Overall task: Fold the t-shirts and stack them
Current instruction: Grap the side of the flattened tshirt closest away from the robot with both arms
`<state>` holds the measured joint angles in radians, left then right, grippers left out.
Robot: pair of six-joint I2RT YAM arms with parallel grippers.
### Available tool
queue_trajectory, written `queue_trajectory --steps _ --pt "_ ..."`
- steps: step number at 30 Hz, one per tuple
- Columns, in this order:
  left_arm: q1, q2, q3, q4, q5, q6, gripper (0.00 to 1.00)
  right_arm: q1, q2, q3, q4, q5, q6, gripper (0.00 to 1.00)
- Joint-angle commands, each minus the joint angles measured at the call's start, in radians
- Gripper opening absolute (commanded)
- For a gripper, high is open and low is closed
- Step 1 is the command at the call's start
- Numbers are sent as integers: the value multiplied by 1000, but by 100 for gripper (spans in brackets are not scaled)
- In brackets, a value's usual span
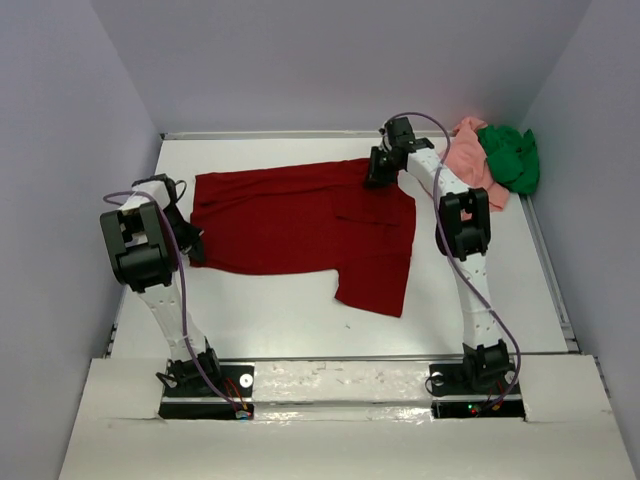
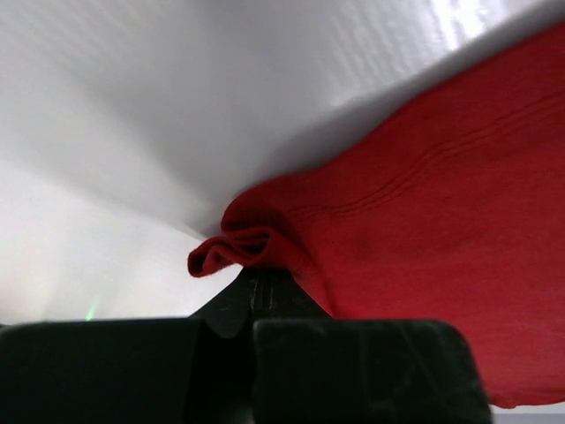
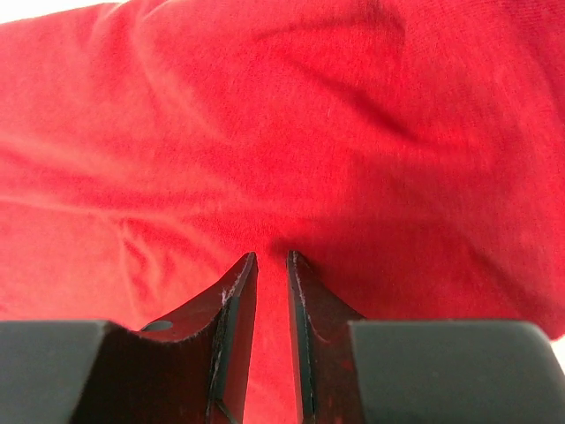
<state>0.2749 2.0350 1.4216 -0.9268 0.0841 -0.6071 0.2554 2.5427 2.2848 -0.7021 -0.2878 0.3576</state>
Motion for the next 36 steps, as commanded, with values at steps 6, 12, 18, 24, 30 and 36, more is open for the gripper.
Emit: queue_trajectory --steps 6,12,18,24,30,36 --pt "-26 -45 -67 267 25 -22 6 -7 -206 -93 29 -73 -3 27" --pt "-28 -174 -177 217 37 -28 8 -7 -271 -94 -23 -120 -3 33" --pt "-26 -275 -242 168 25 -33 49 -7 -409 -172 -77 -151 23 59" --pt "-26 -327 -224 118 -49 -28 64 -7 -571 -398 -76 -165 17 60" --pt "-23 -351 -220 101 -73 -33 64 -7 -679 -564 -71 -171 9 60" --pt "4 -360 -295 120 -104 -40 64 -7 -757 -665 -109 -154 23 60"
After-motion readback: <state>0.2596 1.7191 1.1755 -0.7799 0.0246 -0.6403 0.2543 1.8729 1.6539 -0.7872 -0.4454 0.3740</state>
